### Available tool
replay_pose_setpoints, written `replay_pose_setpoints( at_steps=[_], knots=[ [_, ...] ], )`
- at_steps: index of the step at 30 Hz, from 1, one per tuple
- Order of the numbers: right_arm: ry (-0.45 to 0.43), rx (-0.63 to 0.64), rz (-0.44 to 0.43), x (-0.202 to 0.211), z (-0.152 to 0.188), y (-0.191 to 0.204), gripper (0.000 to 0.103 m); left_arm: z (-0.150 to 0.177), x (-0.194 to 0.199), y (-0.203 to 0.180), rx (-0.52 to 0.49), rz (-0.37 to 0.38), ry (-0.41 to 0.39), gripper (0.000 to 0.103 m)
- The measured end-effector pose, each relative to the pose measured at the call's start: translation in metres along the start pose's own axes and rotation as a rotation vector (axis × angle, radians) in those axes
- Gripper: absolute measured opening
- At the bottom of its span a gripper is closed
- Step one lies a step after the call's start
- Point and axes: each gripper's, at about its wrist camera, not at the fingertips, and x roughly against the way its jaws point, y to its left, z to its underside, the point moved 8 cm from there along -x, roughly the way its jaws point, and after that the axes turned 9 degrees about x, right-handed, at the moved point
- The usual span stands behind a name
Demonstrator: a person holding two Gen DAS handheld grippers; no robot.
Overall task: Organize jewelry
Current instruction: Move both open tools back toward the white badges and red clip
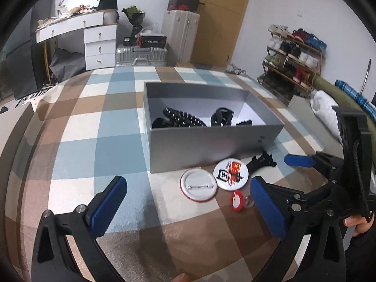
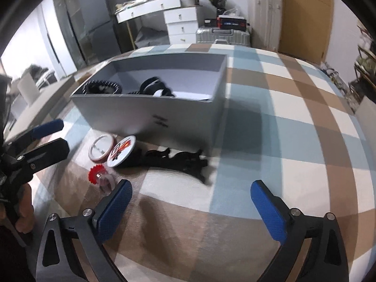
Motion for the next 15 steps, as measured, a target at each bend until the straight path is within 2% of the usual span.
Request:
replay_pose_setpoints(
  at_steps=[3, 10, 15],
  knots=[
    [0.000, 0.019, -0.013, -0.002, -0.002, 0.010, 0.103, 0.000, 0.001, 0.004, 0.014, -0.007, -0.002, 0.102],
    [0.021, 0.088, 0.015, -0.012, -0.009, 0.028, 0.103, -0.005, 0.006, 0.022, 0.095, -0.034, -0.028, 0.102],
    [0.035, 0.114, 0.026, -0.018, -0.013, 0.036, 0.103, -0.003, 0.004, 0.022, 0.098, -0.040, -0.020, 0.102]
  ],
)
